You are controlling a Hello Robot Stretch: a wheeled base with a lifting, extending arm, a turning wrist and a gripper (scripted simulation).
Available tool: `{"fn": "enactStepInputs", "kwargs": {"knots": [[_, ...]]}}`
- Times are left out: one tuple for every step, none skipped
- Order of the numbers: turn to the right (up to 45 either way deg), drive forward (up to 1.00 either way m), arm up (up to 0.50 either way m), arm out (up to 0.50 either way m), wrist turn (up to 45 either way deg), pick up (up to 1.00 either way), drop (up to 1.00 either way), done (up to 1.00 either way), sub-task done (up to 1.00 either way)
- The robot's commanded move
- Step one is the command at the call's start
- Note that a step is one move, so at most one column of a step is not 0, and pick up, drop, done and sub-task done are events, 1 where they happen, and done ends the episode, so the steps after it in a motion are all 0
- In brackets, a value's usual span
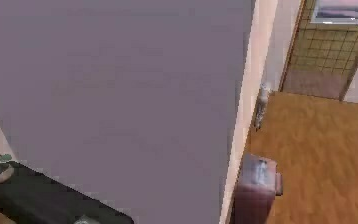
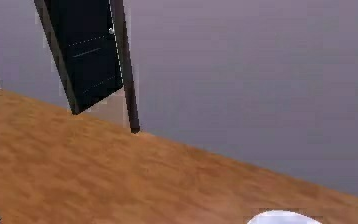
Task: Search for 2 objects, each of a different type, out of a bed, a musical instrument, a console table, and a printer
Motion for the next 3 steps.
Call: {"fn": "enactStepInputs", "kwargs": {"knots": [[45.0,0.00,0.00,0.00,0.0,0.00,0.00,0.00,0.00],[18.0,0.00,0.00,0.00,0.0,0.00,0.00,0.00,0.00],[0.0,0.95,0.00,0.00,0.0,0.00,0.00,0.00,0.00]]}}
